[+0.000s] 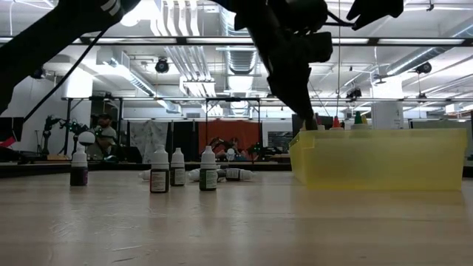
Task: Pick & Place food coloring
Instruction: Put the top small red food coloring bottle into the yellow bin
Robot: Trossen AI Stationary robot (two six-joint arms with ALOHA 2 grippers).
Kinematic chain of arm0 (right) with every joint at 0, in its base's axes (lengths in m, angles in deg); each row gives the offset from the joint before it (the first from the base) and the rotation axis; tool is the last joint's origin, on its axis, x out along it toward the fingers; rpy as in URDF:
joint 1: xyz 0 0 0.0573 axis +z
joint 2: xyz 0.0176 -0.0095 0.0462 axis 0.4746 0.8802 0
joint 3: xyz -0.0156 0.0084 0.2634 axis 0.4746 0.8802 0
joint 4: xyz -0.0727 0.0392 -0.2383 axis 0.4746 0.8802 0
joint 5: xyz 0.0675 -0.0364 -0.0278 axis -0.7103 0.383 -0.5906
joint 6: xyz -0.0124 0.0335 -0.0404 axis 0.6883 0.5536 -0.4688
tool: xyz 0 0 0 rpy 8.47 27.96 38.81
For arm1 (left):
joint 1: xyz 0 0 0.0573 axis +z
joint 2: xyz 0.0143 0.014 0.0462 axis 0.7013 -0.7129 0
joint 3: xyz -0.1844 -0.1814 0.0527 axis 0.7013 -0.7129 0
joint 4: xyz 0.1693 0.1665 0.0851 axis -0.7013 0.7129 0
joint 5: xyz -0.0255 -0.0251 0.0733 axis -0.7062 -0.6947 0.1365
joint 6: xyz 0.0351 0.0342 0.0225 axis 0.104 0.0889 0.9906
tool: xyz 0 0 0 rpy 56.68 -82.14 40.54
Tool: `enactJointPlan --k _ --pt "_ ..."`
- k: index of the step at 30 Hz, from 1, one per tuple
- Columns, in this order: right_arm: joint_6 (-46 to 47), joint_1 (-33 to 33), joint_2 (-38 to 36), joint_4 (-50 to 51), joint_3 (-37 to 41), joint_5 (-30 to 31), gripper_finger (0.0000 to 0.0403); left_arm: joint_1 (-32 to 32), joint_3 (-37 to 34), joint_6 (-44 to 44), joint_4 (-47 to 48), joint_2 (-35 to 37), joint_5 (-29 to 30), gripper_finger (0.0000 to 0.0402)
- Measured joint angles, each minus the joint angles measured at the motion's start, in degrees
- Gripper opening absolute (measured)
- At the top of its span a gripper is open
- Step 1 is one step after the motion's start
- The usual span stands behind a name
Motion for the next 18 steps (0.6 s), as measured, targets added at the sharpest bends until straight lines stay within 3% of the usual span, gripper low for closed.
enactJointPlan --k 18 --pt "-1.54 0.04 -1.98 0.11 0.05 -0.04 0.0221 -0.28 1.25 -0.69 -0.43 0.01 0.18 0.0039"
